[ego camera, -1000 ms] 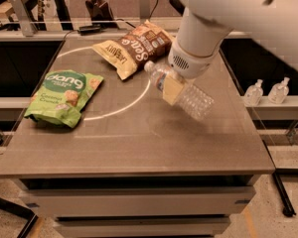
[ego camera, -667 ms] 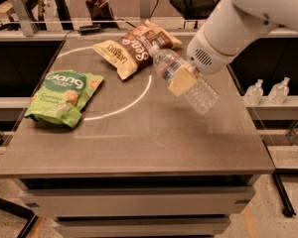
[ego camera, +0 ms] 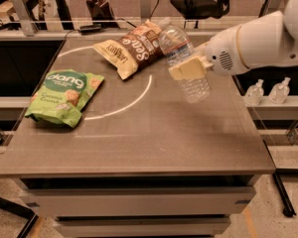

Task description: Place water bottle upright

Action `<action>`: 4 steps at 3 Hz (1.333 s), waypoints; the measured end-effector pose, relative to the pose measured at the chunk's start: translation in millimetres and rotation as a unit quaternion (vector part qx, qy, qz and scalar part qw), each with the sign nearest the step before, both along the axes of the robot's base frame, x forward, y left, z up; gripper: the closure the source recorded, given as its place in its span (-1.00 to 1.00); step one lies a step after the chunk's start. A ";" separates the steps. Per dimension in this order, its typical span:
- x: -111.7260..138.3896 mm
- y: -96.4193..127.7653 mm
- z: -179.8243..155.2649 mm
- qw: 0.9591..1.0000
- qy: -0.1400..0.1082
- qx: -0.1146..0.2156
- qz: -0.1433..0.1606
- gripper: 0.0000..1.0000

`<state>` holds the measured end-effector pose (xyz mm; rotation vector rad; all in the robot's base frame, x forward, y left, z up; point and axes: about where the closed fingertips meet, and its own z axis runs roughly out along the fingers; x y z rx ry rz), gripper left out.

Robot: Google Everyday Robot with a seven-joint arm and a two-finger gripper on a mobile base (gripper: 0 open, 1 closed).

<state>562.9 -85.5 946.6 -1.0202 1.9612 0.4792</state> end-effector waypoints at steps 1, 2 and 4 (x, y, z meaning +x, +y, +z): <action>1.8 -4.9 12.4 0.993 -0.043 0.106 0.014 1.00; -13.1 -14.2 29.0 0.979 -0.100 0.170 0.041 1.00; -29.4 -15.3 38.9 0.968 -0.179 0.158 0.078 1.00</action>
Offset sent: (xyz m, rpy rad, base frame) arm -0.0399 -0.0294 0.0484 0.4041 -0.4715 0.2240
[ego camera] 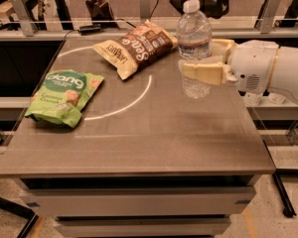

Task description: Place water bottle upright

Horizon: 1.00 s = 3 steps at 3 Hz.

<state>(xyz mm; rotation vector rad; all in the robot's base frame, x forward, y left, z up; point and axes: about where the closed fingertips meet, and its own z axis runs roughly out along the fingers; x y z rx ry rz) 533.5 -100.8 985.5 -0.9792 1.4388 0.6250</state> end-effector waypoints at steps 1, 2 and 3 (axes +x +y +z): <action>0.1 0.1 -0.2 1.000 0.001 0.000 0.000 1.00; -8.4 6.8 -11.3 0.999 0.016 0.030 0.008 1.00; -18.6 11.9 -25.4 0.998 0.027 0.056 0.008 1.00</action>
Offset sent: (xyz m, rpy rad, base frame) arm -0.0215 0.0111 -0.0303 0.1575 0.0805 0.0324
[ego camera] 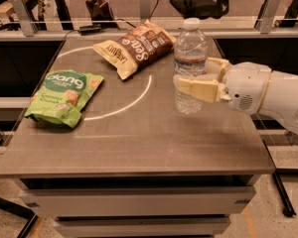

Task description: Place water bottle upright

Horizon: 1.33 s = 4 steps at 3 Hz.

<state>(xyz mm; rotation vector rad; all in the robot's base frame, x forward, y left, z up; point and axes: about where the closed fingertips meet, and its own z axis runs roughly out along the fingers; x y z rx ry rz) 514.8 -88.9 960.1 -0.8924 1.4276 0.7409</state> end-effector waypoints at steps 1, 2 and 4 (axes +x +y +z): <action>-9.7 2.2 -14.6 1.000 0.008 0.005 -0.002 1.00; -16.9 3.1 -27.0 1.000 0.003 0.000 -0.008 1.00; -24.2 6.1 -43.6 0.999 -0.013 0.033 -0.025 1.00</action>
Offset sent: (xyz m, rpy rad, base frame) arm -0.0251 -0.0014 -0.0434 -0.0114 -0.0082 -0.0429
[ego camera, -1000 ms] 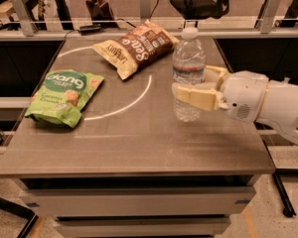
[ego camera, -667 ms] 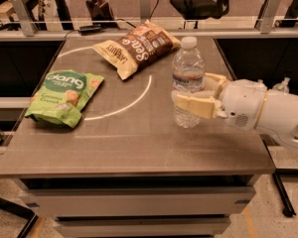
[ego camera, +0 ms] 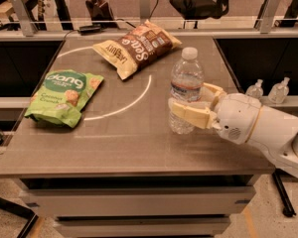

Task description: Place water bottle upright

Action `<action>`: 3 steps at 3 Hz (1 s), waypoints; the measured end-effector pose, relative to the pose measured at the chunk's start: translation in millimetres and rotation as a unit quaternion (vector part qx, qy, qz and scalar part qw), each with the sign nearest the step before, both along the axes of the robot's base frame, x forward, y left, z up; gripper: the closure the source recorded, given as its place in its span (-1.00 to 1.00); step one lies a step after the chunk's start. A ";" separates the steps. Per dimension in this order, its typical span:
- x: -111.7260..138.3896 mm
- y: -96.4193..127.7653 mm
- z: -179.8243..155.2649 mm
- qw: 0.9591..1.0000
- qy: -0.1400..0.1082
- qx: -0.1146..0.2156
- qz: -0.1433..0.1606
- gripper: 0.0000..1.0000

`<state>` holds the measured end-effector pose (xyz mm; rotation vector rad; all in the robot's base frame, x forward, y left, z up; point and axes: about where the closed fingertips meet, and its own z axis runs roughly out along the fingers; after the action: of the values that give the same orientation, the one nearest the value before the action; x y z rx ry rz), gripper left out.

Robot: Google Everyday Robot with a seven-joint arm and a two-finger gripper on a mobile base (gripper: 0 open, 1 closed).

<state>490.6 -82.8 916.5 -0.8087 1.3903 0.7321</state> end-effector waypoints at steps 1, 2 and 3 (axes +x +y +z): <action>-2.7 0.3 -7.2 1.000 -0.003 0.007 -0.001 1.00; -4.7 0.8 -12.9 1.000 -0.003 0.010 0.000 1.00; -5.8 1.2 -16.5 1.000 0.001 0.015 0.000 0.62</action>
Offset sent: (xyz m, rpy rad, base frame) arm -0.0065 -0.0036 -0.0213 0.0304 -0.0024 -0.0053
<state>484.8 -81.5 900.0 -0.7839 1.3773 0.7523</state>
